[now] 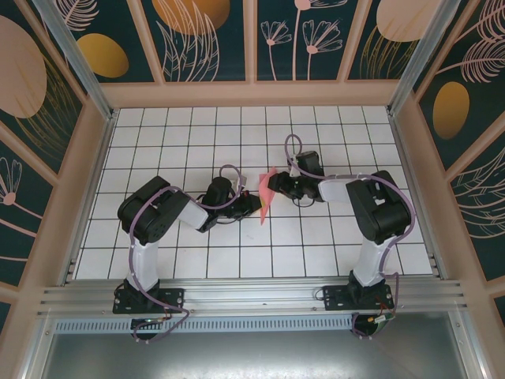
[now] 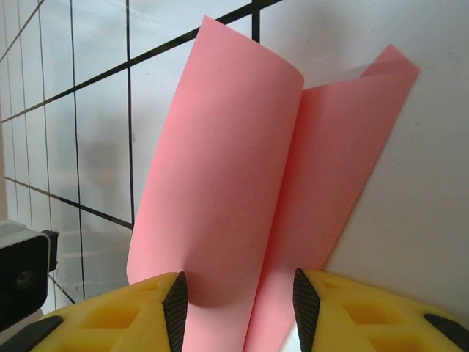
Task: Fold a paper plane with a square sheet of paper (fold left side to right side)
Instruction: Fold the wing for the fifth time at the center of the table.
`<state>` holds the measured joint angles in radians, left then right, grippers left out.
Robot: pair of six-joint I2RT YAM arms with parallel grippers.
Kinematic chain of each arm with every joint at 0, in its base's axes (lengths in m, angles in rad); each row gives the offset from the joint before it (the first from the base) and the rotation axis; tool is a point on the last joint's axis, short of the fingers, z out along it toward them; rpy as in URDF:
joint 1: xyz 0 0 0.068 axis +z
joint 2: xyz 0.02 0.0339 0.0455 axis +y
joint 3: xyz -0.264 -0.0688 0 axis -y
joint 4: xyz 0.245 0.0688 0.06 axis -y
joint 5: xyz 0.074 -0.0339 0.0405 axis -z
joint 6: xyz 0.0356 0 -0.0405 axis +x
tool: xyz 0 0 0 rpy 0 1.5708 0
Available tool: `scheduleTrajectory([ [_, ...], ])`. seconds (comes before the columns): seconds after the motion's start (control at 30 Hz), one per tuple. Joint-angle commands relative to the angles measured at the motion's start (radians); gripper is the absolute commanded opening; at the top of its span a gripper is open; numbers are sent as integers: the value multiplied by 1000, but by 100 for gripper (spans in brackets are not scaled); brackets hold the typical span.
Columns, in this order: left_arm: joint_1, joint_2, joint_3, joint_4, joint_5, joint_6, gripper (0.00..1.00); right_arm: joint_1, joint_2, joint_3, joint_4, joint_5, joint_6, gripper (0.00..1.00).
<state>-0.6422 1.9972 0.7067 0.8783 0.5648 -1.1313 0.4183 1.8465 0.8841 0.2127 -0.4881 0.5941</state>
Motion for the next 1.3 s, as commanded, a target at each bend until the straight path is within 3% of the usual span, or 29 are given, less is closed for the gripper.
scheduleTrajectory([
  [0.0, 4, 8, 19, -6, -3, 7, 11, 5, 45, 25, -68, 30, 4, 45],
  [0.23, 4, -58, 70, -157, -40, 95, 24, 5, 67, 35, -98, 32, 0, 43],
  [0.4, 10, -58, 107, -206, -55, 120, 26, 5, 68, 38, -103, 31, -6, 43],
  [0.77, 37, -21, 153, -282, -86, 188, 4, 4, 39, 46, -95, 20, -29, 44],
  [1.07, 37, 20, 196, -328, -69, 255, 2, -2, -4, 43, -72, 10, -48, 48],
  [1.27, 36, 27, 209, -338, -60, 293, 2, -65, -90, 12, -63, 2, -88, 54],
])
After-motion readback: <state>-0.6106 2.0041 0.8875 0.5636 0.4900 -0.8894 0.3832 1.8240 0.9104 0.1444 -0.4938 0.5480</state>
